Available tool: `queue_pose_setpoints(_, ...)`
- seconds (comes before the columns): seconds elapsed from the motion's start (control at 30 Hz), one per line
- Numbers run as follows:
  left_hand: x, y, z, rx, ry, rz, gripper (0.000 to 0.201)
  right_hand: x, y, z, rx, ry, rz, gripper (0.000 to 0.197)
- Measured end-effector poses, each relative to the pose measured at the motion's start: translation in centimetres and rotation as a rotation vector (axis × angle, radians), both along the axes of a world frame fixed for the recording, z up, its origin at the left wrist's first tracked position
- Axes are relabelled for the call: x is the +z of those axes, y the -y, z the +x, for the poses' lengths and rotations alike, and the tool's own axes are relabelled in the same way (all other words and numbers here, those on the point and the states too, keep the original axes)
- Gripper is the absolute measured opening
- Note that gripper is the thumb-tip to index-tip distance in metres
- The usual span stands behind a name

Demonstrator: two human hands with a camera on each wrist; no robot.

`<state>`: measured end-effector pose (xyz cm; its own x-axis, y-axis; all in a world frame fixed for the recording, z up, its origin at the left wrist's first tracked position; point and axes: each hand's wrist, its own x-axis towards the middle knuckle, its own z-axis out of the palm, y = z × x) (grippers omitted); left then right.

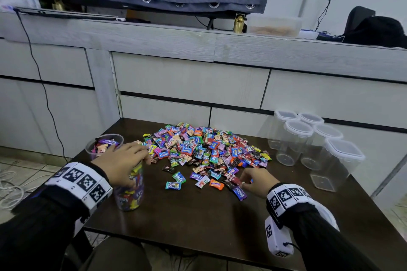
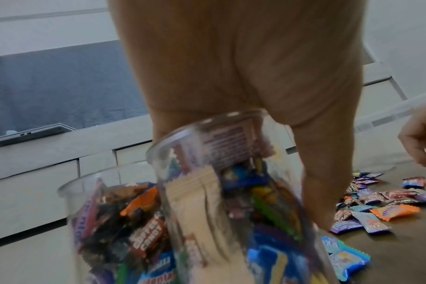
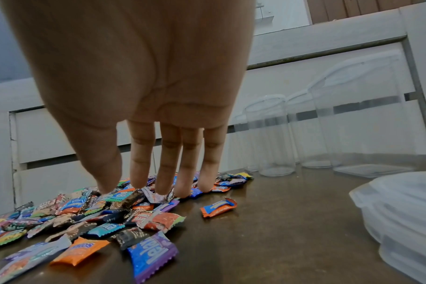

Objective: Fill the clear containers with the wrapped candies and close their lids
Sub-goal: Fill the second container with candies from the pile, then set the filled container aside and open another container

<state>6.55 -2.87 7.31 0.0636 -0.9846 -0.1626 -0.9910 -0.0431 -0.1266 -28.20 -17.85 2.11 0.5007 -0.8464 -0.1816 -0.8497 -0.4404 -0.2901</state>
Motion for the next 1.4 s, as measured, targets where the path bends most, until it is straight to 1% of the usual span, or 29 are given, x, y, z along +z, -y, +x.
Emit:
queue_pose_setpoints(0.13, 0.2, 0.4, -0.6, 0.054, 0.031, 0.022, 0.064, 0.1, -0.2, -0.5, -0.002, -0.001, -0.002, 0.024)
queue_pose_setpoints(0.2, 0.2, 0.9, -1.5, 0.064, 0.073, -0.022, 0.069, 0.3, -0.2, -0.9, -0.012, 0.011, -0.014, 0.023)
queue_pose_setpoints(0.27, 0.1, 1.6, -3.1, 0.012, 0.108, -0.104, 0.069, 0.8, -0.1, -1.4, -0.024, 0.024, -0.045, 0.02)
queue_pose_setpoints(0.33, -0.3, 2.4, -5.2, -0.083, 0.049, -0.179, 0.058, 1.6, 0.2, -2.1, -0.06, 0.059, -0.117, 0.016)
queue_pose_setpoints(0.4, -1.2, 3.3, -7.7, -0.189, -0.081, -0.197, 0.047, 2.7, 0.6, -3.2, -0.111, 0.08, -0.243, 0.015)
queue_pose_setpoints(0.5, -3.8, 4.6, -11.2, -0.28, -0.194, -0.118, 0.047, 4.2, 1.8, -5.6, -0.23, 0.099, -0.455, 0.02)
queue_pose_setpoints(0.57, -5.9, 5.4, -13.0, -0.277, -0.224, -0.03, 0.056, 5.2, 2.9, -7.6, -0.35, 0.097, -0.571, 0.029)
queue_pose_setpoints(0.63, -7.8, 6.1, -14.2, -0.268, -0.23, 0.061, 0.066, 6.0, 4.1, -9.7, -0.469, 0.058, -0.646, 0.04)
queue_pose_setpoints(0.67, -8.5, 6.4, -14.5, -0.264, -0.234, 0.097, 0.069, 6.3, 4.7, -10.6, -0.534, 0.042, -0.644, 0.048)
queue_pose_setpoints(0.77, -10.2, 7.2, -14.9, -0.242, -0.27, 0.179, 0.073, 6.5, 6.3, -13.5, -0.725, 0.018, -0.535, 0.072)
queue_pose_setpoints(0.83, -10.7, 7.5, -14.7, -0.239, -0.296, 0.187, 0.075, 6.2, 7.4, -15.0, -0.797, 0.04, -0.453, 0.081)
queue_pose_setpoints(0.9, -11.0, 7.7, -14.4, -0.248, -0.308, 0.177, 0.076, 5.5, 8.3, -16.1, -0.837, 0.06, -0.38, 0.081)
queue_pose_setpoints(0.97, -11.1, 7.7, -14.3, -0.251, -0.312, 0.173, 0.076, 4.8, 9.0, -16.4, -0.855, 0.013, -0.338, 0.078)
queue_pose_setpoints(1.03, -11.1, 7.7, -14.3, -0.249, -0.313, 0.176, 0.076, 4.2, 9.4, -16.4, -0.87, 0.002, -0.371, 0.072)
queue_pose_setpoints(1.13, -11.1, 7.7, -14.3, -0.249, -0.309, 0.176, 0.076, 3.6, 9.4, -16.1, -0.897, 0.071, -0.451, 0.061)
queue_pose_setpoints(1.2, -11.1, 7.8, -14.2, -0.249, -0.305, 0.175, 0.077, 3.5, 9.3, -16.1, -0.902, 0.09, -0.468, 0.058)
queue_pose_setpoints(1.27, -11.1, 7.8, -14.3, -0.247, -0.304, 0.183, 0.077, 3.5, 9.2, -16.3, -0.887, 0.064, -0.45, 0.059)
queue_pose_setpoints(1.4, -11.0, 7.8, -14.3, -0.24, -0.311, 0.189, 0.076, 4.0, 8.6, -15.8, -0.794, 0.007, -0.398, 0.069)
